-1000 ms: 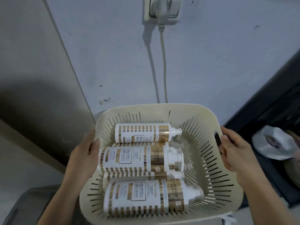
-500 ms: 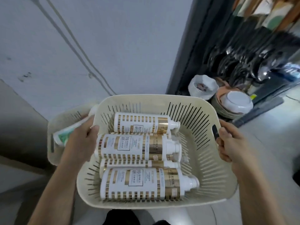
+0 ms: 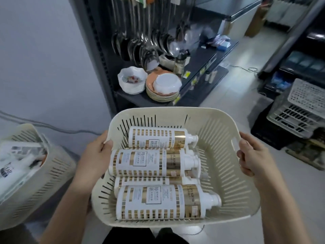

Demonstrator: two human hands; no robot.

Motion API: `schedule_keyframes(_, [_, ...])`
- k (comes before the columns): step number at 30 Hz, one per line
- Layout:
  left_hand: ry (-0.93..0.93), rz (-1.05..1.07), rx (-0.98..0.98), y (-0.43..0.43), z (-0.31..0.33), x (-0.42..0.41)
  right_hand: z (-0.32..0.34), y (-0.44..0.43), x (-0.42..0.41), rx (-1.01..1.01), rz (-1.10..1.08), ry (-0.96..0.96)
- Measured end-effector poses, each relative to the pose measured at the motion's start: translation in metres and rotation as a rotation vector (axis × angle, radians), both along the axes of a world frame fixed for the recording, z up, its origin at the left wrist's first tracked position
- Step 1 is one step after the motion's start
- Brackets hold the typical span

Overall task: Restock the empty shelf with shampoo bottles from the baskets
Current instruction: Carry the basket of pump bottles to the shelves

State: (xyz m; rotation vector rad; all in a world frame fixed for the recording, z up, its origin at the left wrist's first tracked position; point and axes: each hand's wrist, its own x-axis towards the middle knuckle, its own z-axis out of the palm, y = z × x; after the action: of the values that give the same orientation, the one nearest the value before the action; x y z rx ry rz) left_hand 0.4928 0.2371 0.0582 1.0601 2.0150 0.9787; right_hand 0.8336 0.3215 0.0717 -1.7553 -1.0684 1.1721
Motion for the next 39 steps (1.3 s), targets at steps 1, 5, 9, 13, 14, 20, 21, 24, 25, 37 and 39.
schedule_keyframes(1, [-0.023,-0.024,0.003,0.012,0.002,0.012,-0.001,0.0,0.015,-0.001,-0.038,0.003])
schedule_keyframes(5, [-0.042,-0.112,0.021,0.066,0.004,0.058,-0.007,0.007,0.068,-0.031,-0.183,0.01])
schedule_keyframes(9, [-0.045,-0.236,0.01,0.12,-0.003,0.099,-0.017,0.023,0.11,-0.063,-0.284,0.007])
schedule_keyframes(13, [-0.072,-0.333,0.002,0.182,-0.016,0.137,-0.025,0.056,0.147,-0.091,-0.374,0.001])
schedule_keyframes(14, [-0.079,-0.361,0.007,0.198,-0.017,0.148,-0.027,0.067,0.155,-0.098,-0.396,0.006])
schedule_keyframes(20, [-0.069,-0.482,-0.048,0.289,-0.018,0.207,-0.031,0.122,0.203,-0.082,-0.518,0.014])
schedule_keyframes(21, [-0.065,-0.503,-0.045,0.303,-0.017,0.217,-0.031,0.13,0.211,-0.073,-0.538,0.012])
schedule_keyframes(24, [-0.066,-0.575,-0.024,0.344,-0.009,0.247,-0.028,0.154,0.236,-0.048,-0.582,0.018])
schedule_keyframes(25, [-0.068,-0.59,-0.026,0.357,-0.006,0.257,-0.028,0.163,0.245,-0.044,-0.593,0.026])
schedule_keyframes(37, [-0.118,-0.611,-0.068,0.512,-0.009,0.421,-0.034,0.3,0.398,-0.077,-0.66,0.029])
schedule_keyframes(39, [-0.136,-0.614,-0.06,0.535,-0.008,0.449,-0.03,0.325,0.426,-0.062,-0.644,0.046])
